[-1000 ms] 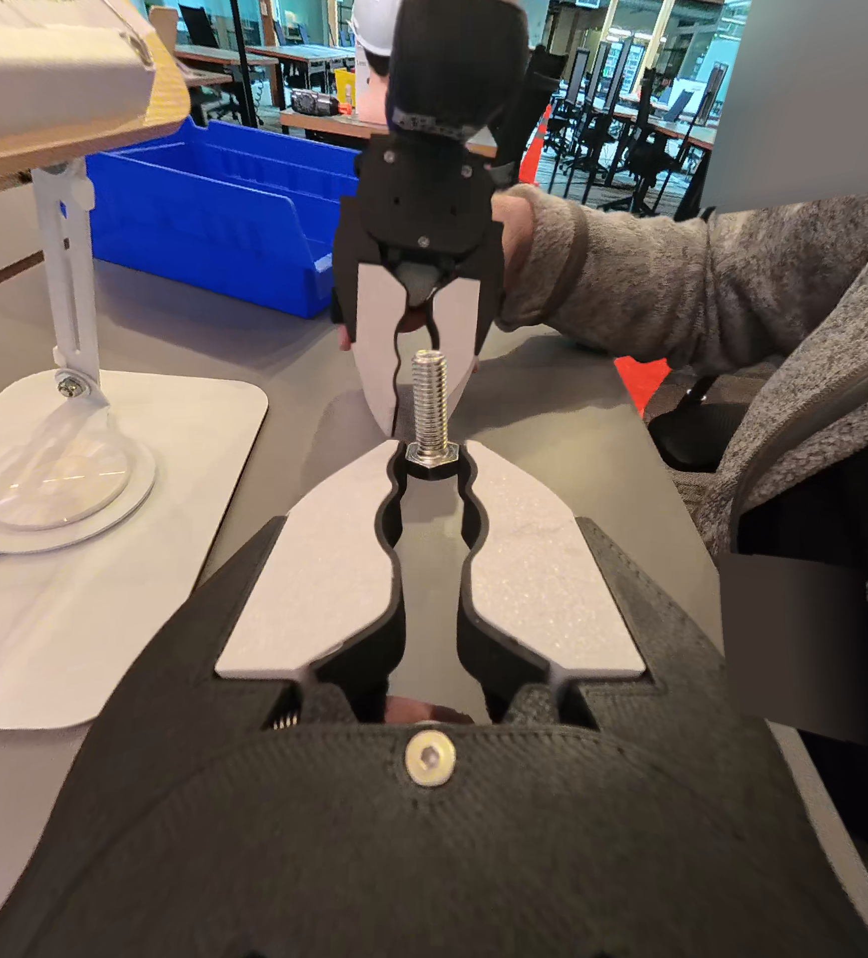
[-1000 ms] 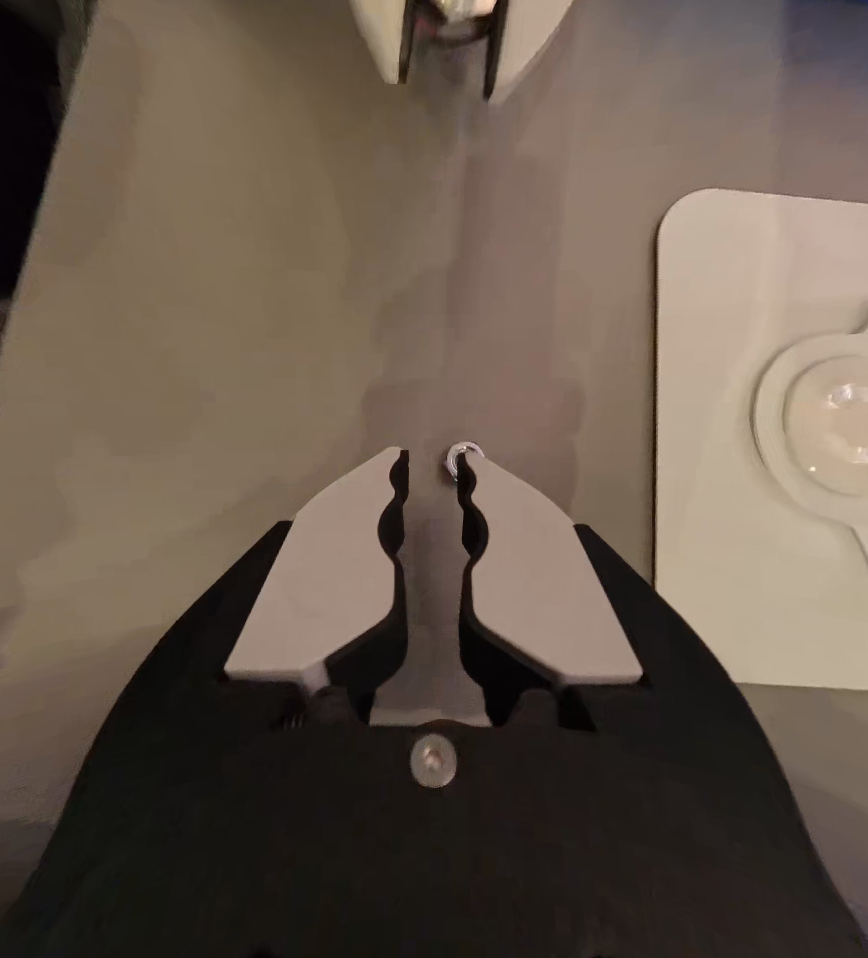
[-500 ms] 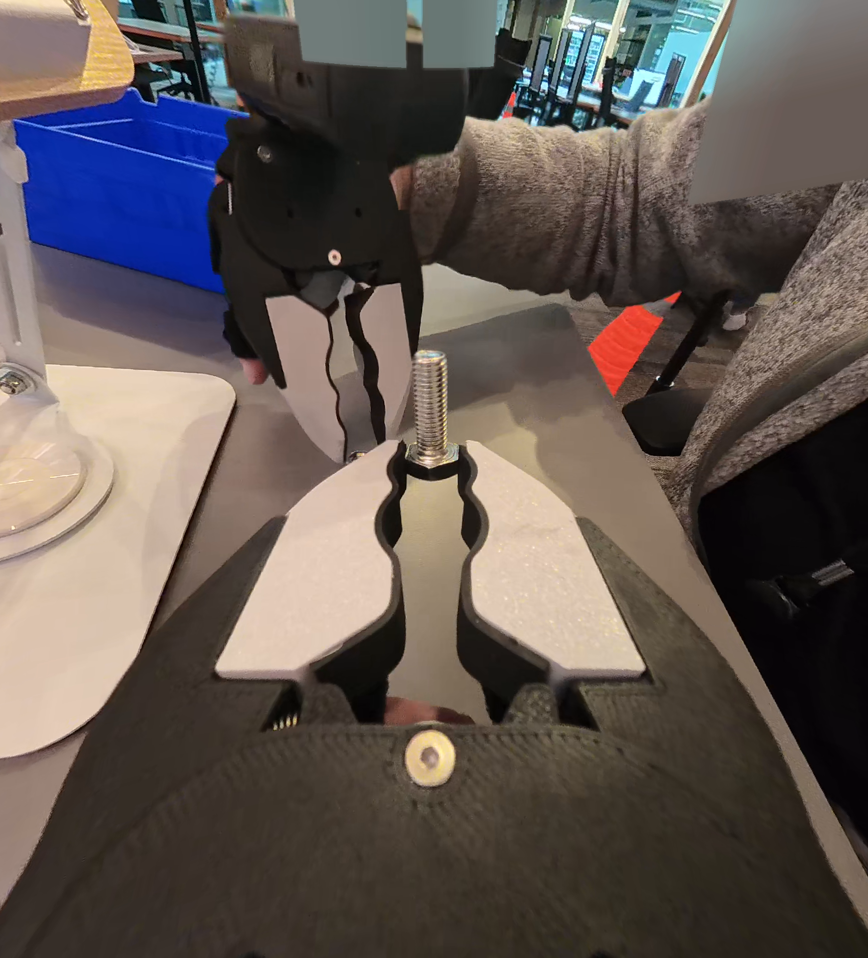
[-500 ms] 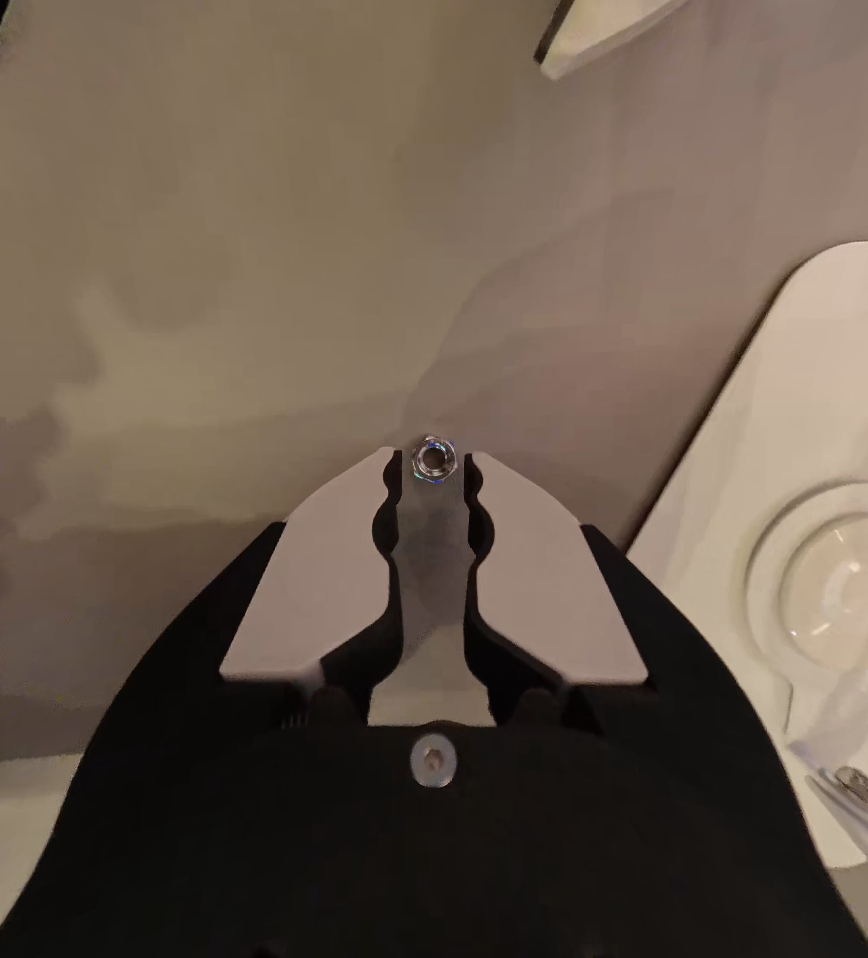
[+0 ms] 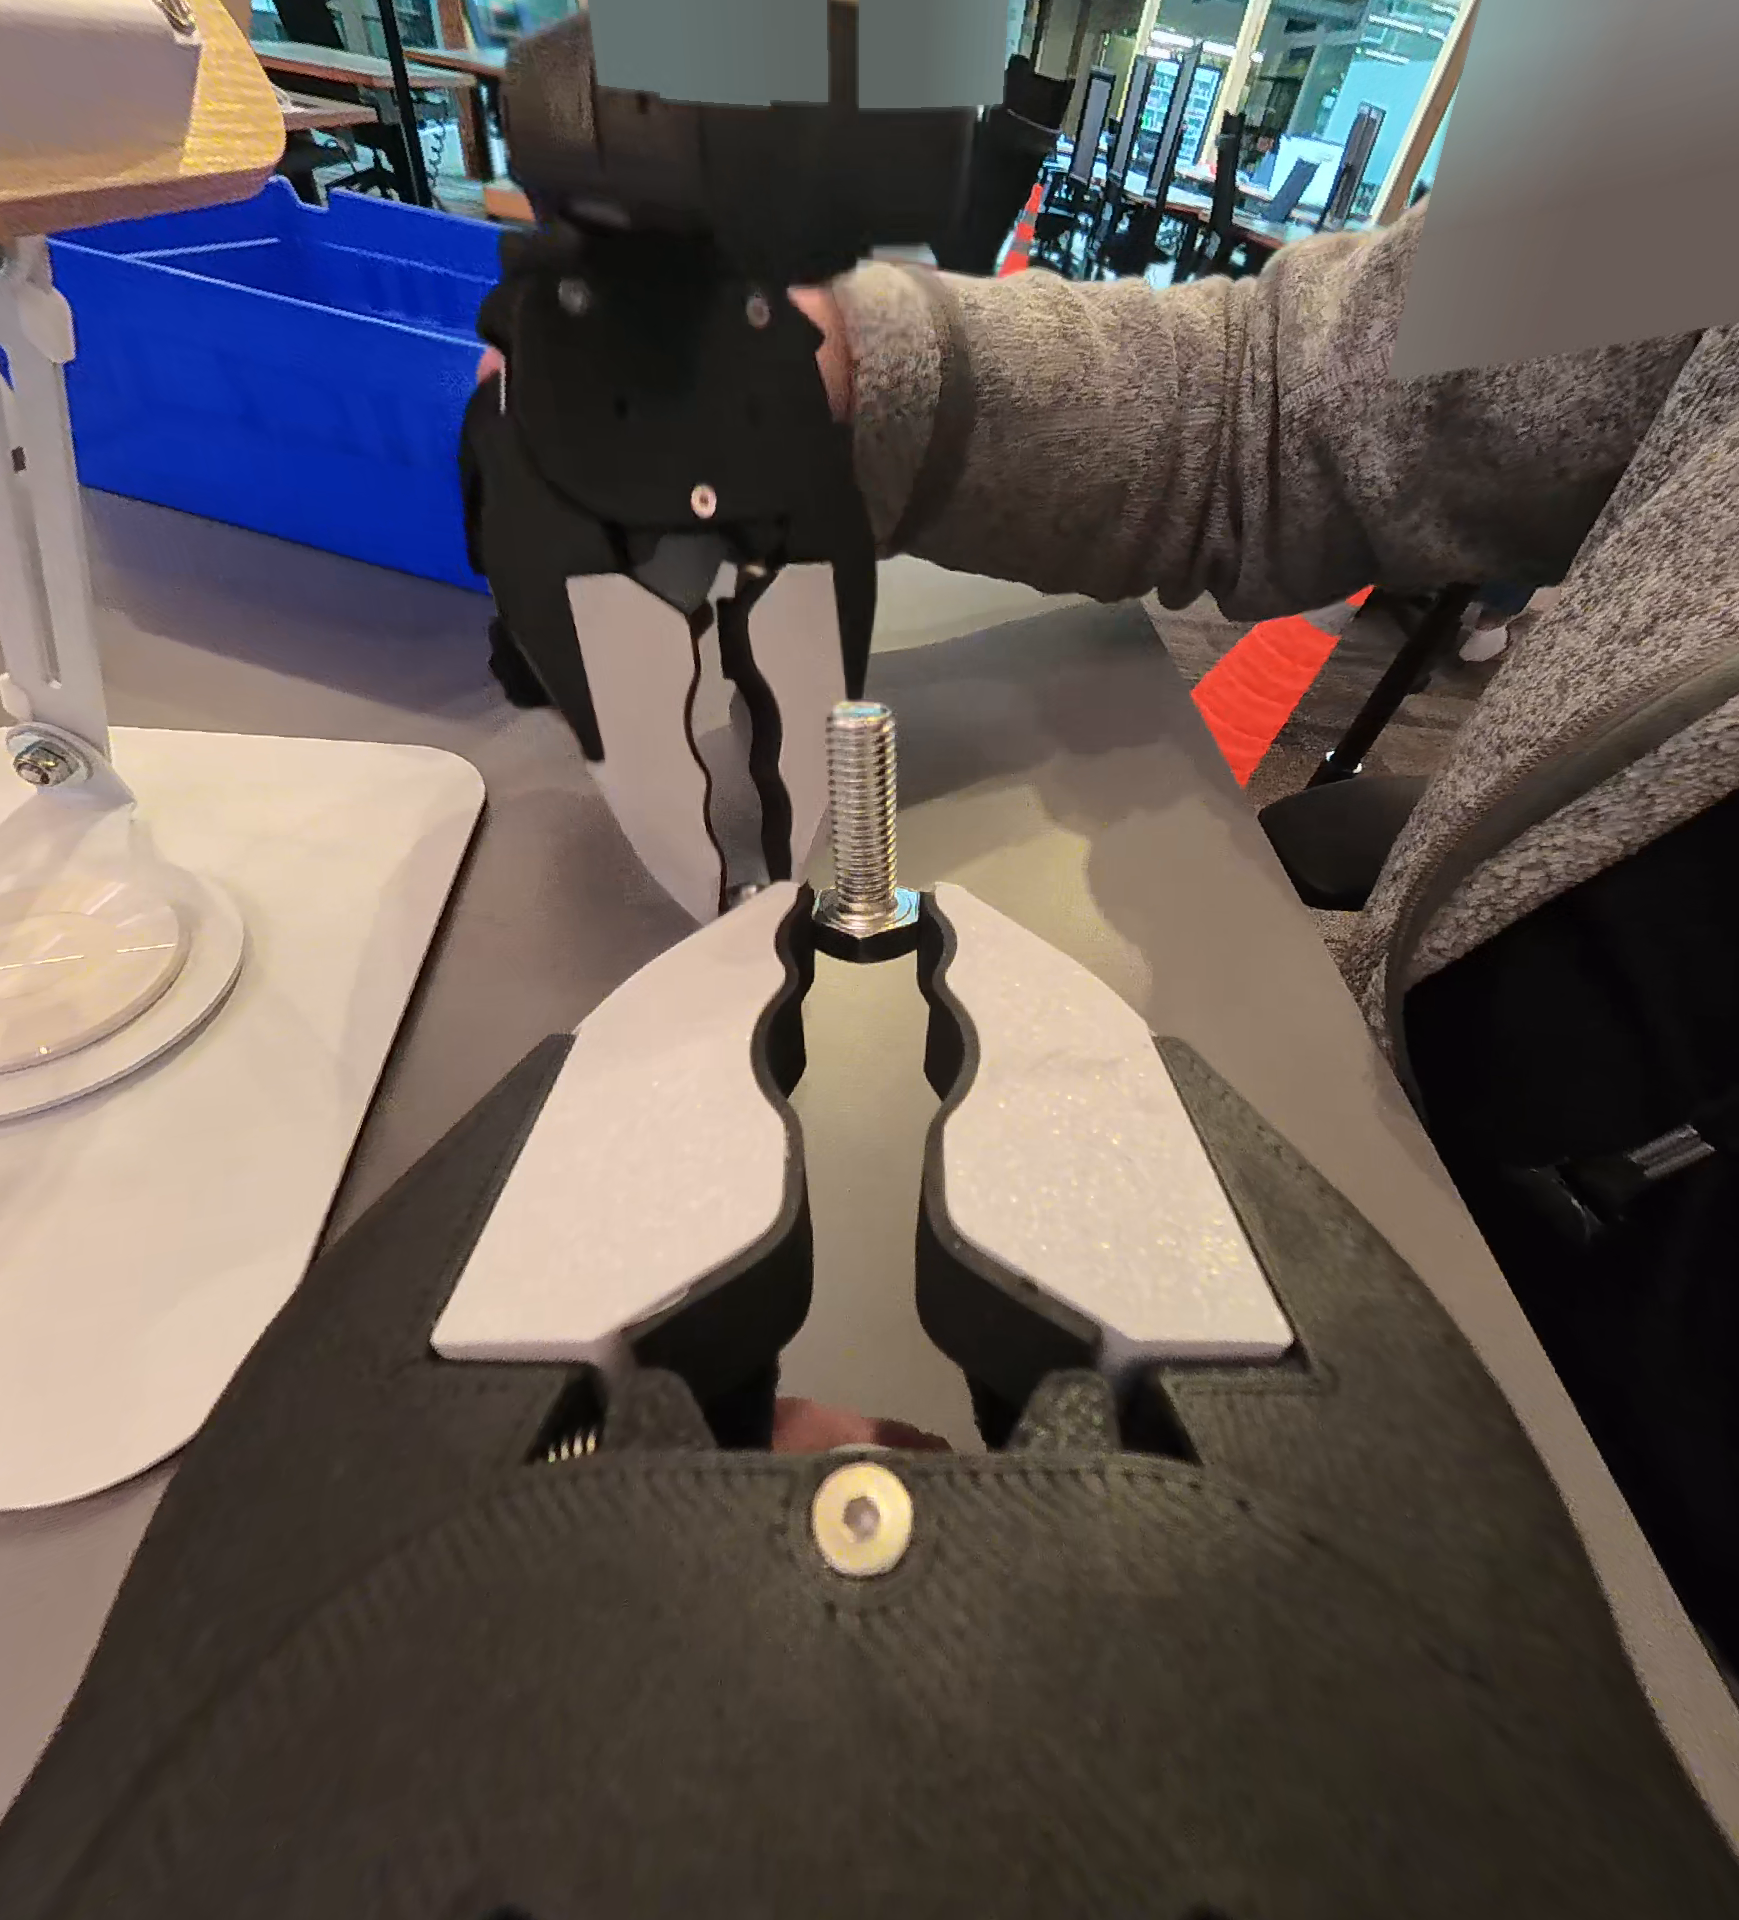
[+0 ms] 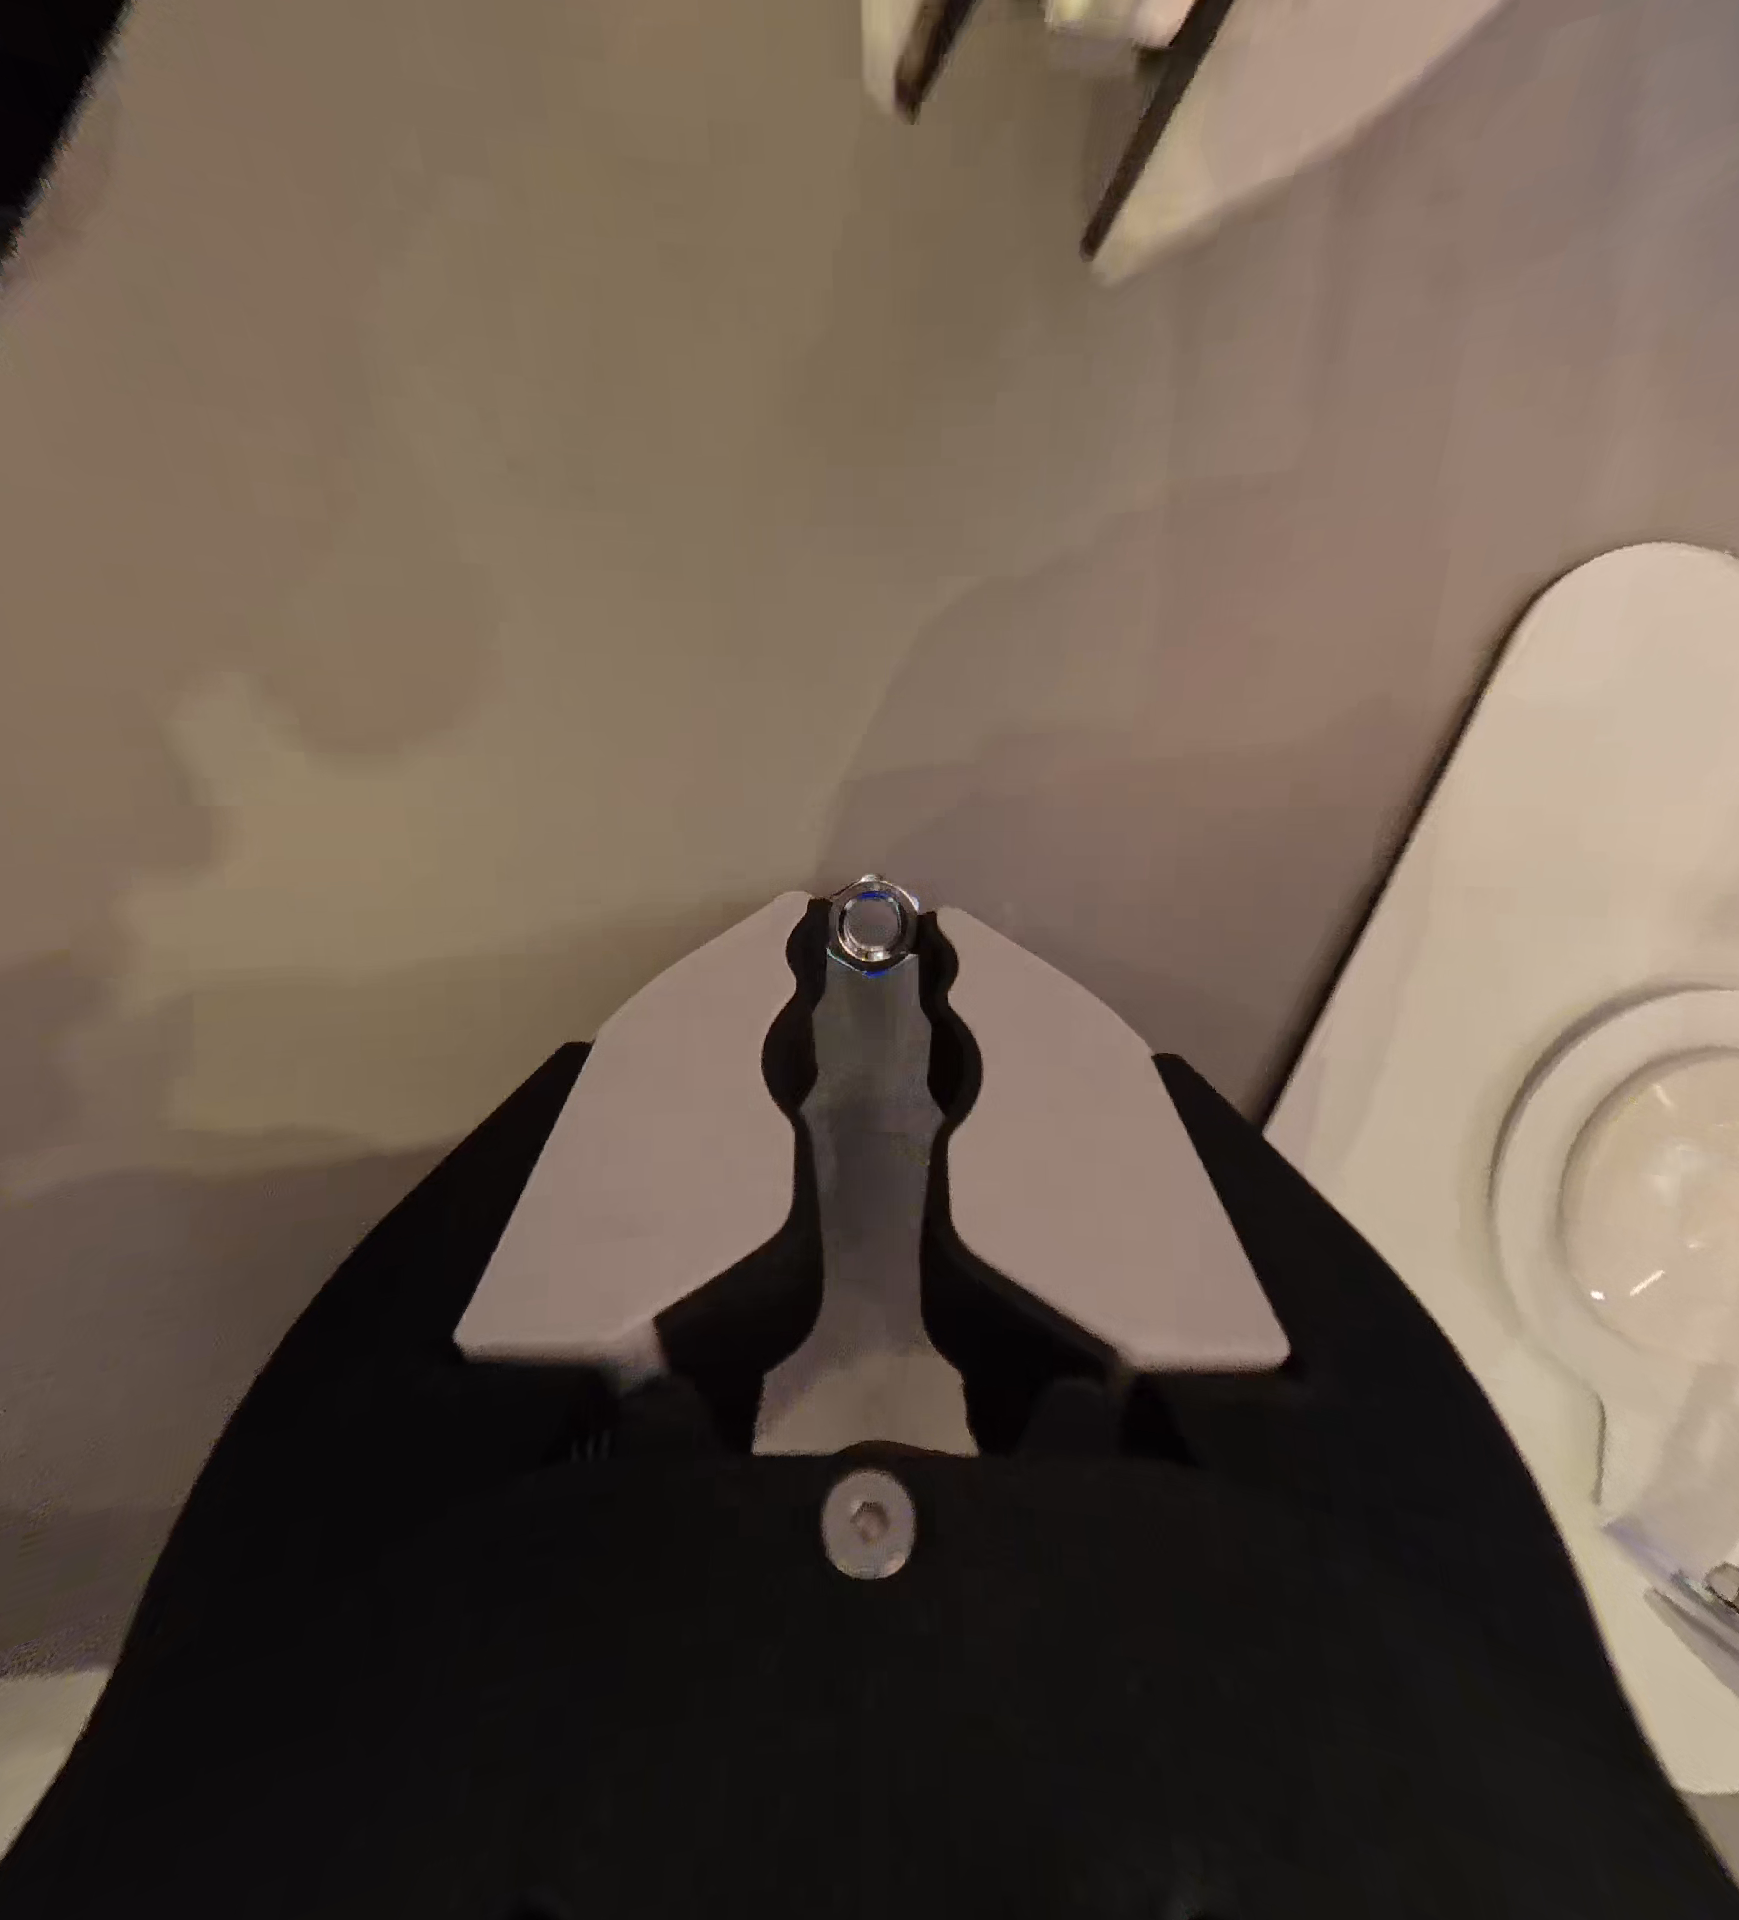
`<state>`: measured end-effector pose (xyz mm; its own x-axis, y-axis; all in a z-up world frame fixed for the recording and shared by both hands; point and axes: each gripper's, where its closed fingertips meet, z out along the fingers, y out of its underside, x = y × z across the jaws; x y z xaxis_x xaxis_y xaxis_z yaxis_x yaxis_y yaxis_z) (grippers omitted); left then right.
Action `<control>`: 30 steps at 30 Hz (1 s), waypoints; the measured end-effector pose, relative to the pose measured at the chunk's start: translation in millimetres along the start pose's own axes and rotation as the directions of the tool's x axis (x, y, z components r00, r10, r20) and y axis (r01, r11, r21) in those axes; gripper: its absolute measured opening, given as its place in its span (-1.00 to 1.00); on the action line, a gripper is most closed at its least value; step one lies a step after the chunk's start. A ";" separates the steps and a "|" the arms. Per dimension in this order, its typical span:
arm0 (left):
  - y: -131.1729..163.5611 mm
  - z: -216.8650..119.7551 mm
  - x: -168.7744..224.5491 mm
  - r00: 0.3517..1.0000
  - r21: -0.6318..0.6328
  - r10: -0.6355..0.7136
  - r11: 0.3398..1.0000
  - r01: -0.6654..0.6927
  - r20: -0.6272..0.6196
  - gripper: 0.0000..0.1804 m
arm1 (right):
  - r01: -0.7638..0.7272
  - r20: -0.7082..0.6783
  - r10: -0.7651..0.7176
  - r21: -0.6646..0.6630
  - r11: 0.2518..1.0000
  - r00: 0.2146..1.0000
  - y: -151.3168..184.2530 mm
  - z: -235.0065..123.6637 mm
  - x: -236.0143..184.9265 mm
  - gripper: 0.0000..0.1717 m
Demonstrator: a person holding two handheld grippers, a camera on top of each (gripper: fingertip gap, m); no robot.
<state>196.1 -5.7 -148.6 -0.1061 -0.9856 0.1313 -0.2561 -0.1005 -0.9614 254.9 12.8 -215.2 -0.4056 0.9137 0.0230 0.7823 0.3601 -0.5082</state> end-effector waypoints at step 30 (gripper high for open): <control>-37.5 8.6 35.6 0.854 0.017 -0.061 0.997 0.081 -0.517 -0.80 | 0.320 -0.324 -0.221 0.292 0.901 0.920 -125.9 -107.2 -50.1 -0.80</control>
<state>210.2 -38.2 -109.9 -0.5716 -0.7656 0.2952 -0.2470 -0.1825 -0.9517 227.4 -58.1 -60.1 -0.3930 0.8218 0.4126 0.4373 0.5618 -0.7023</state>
